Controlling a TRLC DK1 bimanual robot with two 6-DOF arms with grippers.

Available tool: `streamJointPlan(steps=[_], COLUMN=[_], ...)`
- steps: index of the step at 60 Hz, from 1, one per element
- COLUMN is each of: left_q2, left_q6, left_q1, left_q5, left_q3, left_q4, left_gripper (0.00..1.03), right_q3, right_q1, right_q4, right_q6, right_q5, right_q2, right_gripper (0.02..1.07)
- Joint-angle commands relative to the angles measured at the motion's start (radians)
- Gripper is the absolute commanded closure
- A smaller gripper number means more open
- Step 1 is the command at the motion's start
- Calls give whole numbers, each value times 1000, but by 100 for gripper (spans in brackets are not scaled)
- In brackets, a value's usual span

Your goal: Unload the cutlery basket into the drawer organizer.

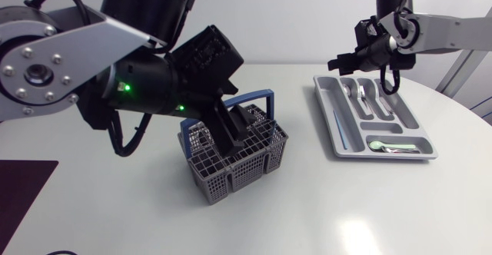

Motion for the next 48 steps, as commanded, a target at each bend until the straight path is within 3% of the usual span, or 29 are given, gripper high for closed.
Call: streamJointPlan(steps=[1, 9, 27, 48], left_q2=[-17, -9, -15, -54], left_q6=[42, 88, 143, 177], left_q1=[-19, -21, -18, -25], left_q5=[-3, -3, 7, 18], left_q3=[-45, -80, -132, -195], left_q4=[7, 64, 103, 109], left_gripper=[11, 11, 11, 8], right_q3=[-143, -363, -596, -683], right_q1=[17, 38, 97, 250], right_q4=[55, 164, 185, 233], right_q6=[-69, -158, -284, -388], right_q5=[-61, -234, -541, -602], right_q2=[-119, -333, -508, -468], right_gripper=[53, 46, 46, 46])
